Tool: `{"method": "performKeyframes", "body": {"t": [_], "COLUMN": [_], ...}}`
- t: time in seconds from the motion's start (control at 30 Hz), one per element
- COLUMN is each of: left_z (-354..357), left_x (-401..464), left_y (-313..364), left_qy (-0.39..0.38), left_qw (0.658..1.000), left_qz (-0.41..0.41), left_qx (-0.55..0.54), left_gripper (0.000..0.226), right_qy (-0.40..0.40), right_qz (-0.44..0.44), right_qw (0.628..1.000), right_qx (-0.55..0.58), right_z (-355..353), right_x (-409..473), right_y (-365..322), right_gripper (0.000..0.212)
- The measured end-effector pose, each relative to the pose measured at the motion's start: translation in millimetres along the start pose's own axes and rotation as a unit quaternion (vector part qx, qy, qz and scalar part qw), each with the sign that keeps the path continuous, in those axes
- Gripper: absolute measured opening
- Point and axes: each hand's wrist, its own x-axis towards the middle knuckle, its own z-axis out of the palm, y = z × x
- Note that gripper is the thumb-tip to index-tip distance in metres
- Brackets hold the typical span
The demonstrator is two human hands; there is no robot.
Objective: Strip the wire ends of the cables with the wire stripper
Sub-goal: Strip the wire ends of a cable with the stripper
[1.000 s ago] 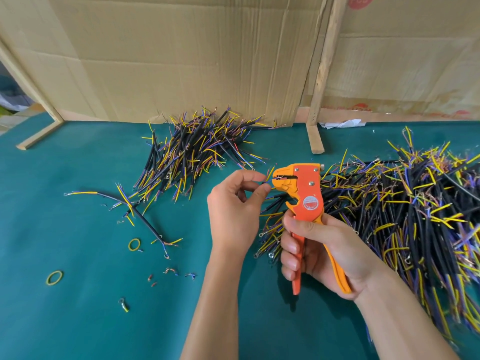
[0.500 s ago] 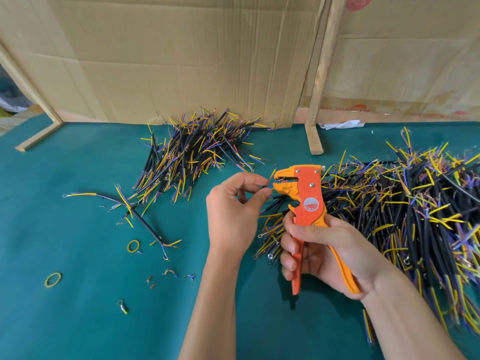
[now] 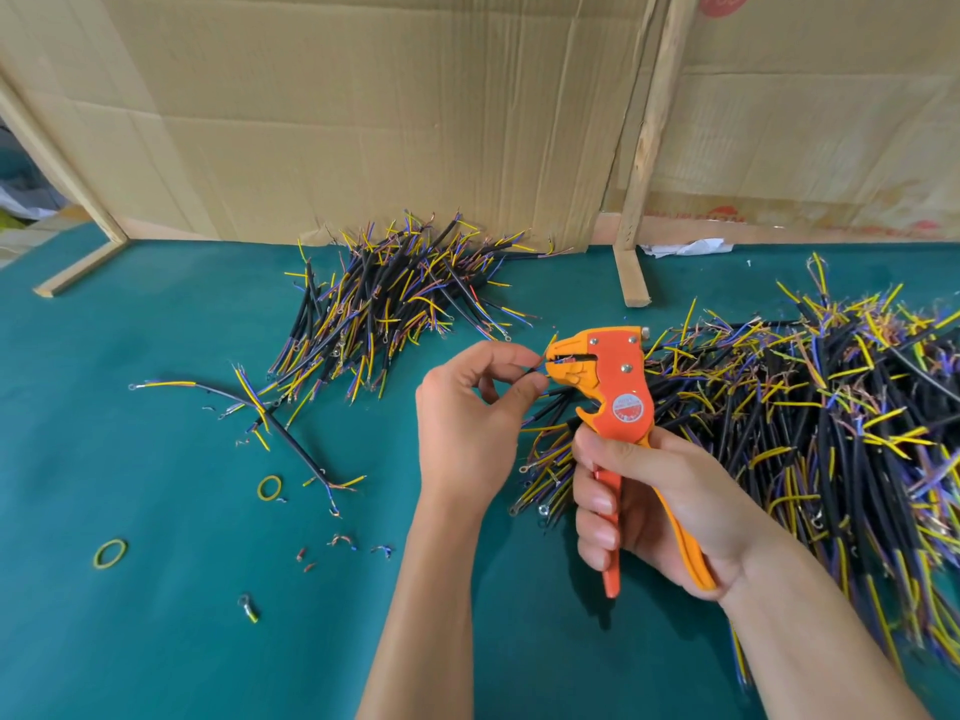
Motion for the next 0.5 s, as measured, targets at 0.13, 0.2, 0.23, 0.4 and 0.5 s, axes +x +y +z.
{"method": "performKeyframes", "body": {"t": [0.13, 0.2, 0.23, 0.4, 0.5], "left_z": [-1, -1, -1, -1, -2], "left_x": [0, 0, 0, 0, 1], "left_y": [1, 1, 1, 1, 1], "left_qy": [0.007, 0.009, 0.008, 0.019, 0.03], "left_qw": [1.0, 1.0, 1.0, 1.0, 0.999], "left_qz": [-0.004, -0.005, -0.005, 0.006, 0.009], "left_qx": [-0.01, -0.009, -0.005, 0.004, 0.009], "left_gripper": [0.015, 0.016, 0.017, 0.02, 0.024], "right_qy": [0.025, 0.06, 0.074, 0.036, 0.012], "right_qz": [-0.018, -0.039, -0.047, -0.041, -0.06], "right_qw": [1.0, 0.997, 0.996, 0.997, 0.996], "right_qx": [-0.005, -0.016, -0.019, 0.048, 0.068], "right_z": [6, 10, 12, 8, 4], "right_x": [3, 7, 7, 5, 3], "right_y": [4, 6, 6, 4, 0], "right_gripper": [0.035, 0.041, 0.043, 0.029, 0.023]}}
